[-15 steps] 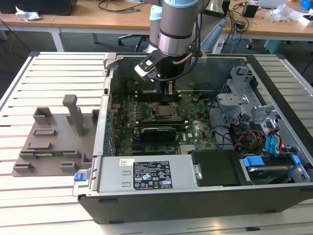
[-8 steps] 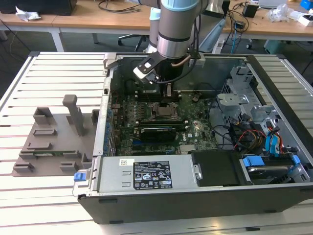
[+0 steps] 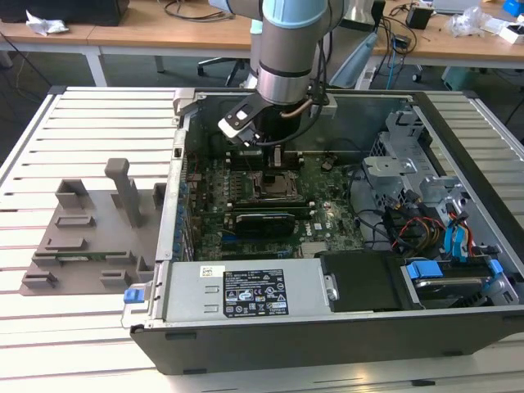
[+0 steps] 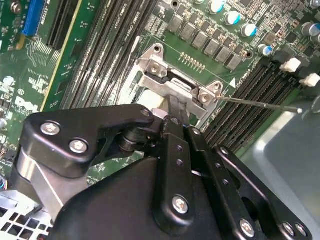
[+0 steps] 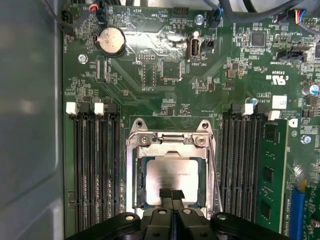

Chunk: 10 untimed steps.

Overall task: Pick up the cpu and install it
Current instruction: 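Close the cpu cover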

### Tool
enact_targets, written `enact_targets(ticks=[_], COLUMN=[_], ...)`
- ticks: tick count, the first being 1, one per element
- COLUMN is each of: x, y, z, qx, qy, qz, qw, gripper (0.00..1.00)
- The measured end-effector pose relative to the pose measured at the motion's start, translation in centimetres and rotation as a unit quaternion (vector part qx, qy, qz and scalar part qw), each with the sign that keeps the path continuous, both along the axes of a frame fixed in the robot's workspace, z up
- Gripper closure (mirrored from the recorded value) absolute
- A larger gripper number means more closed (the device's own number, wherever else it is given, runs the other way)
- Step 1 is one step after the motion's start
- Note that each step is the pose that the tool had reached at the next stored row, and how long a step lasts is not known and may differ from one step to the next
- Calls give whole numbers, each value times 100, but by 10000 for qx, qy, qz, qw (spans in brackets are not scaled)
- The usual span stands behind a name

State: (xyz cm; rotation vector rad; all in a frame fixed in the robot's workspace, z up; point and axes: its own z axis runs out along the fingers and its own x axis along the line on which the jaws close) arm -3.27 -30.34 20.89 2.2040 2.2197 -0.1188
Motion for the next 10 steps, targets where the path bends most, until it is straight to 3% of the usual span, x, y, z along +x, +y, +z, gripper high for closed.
enact_targets(ticks=[10], x=[-52], y=[-1], z=[-58], qx=[-2], qy=[2], qz=[0], qw=[10000], gripper=[89])
